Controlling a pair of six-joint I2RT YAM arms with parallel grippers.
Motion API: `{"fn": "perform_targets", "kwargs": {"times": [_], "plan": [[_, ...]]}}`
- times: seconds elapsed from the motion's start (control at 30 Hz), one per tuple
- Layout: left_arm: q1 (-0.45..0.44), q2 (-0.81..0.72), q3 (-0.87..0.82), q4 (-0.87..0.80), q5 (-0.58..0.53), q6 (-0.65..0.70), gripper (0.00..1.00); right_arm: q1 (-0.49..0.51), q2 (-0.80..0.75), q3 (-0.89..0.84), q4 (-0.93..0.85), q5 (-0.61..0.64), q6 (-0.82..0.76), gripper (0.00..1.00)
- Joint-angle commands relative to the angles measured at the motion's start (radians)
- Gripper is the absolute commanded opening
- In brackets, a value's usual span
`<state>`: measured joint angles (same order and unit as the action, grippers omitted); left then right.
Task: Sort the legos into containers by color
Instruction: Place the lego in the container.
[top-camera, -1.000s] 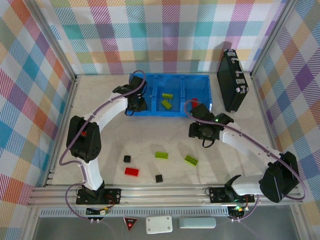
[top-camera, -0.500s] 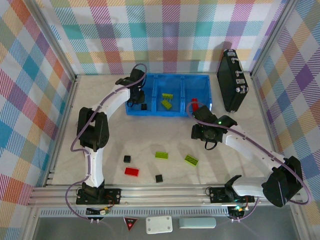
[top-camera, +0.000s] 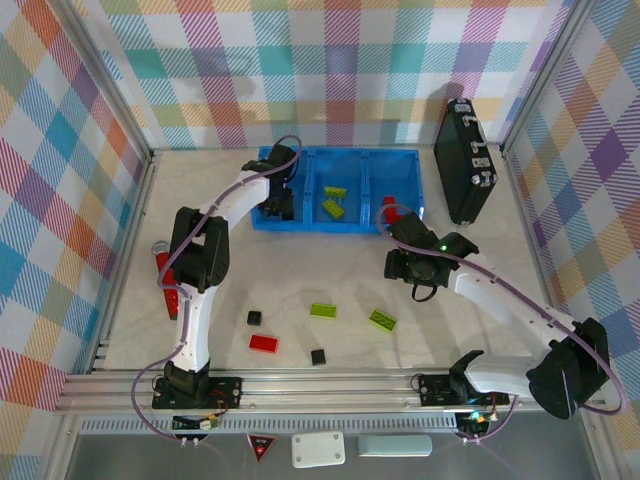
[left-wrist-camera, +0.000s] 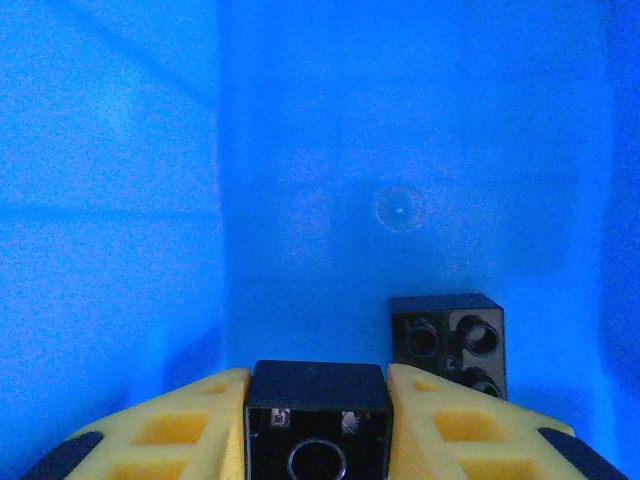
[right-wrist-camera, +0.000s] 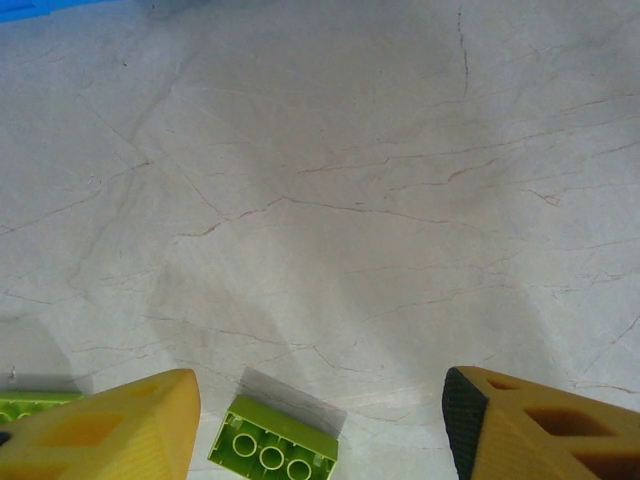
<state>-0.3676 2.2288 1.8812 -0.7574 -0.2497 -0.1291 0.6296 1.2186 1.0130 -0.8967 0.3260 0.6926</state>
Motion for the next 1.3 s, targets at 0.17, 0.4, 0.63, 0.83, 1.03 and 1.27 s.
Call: {"fn": "perform_targets", "kwargs": {"times": [0.17, 0.4, 0.63, 0.83, 1.03, 1.27], "plan": [[0.011, 0.036, 0.027, -0.020, 0.001, 0.022, 0.39, 0.004, -0.018, -0.009, -0.022, 0.015, 0.010, 0.67], [0.010, 0.016, 0.025, -0.018, 0.012, 0.022, 0.41, 0.004, -0.024, -0.001, -0.019, 0.009, 0.010, 0.67], [0.009, -0.024, 0.021, -0.031, 0.035, 0.023, 0.43, 0.004, -0.025, -0.001, -0.015, -0.001, 0.005, 0.67], [0.010, -0.094, -0.027, -0.014, 0.066, -0.002, 0.43, 0.004, -0.004, -0.007, 0.004, -0.027, 0.005, 0.67], [0.009, -0.179, -0.094, -0.005, 0.091, -0.026, 0.43, 0.004, 0.041, -0.004, 0.025, -0.084, -0.009, 0.67], [0.010, -0.298, -0.216, 0.002, 0.118, -0.049, 0.43, 0.004, 0.090, -0.011, 0.021, -0.129, 0.004, 0.68]]}}
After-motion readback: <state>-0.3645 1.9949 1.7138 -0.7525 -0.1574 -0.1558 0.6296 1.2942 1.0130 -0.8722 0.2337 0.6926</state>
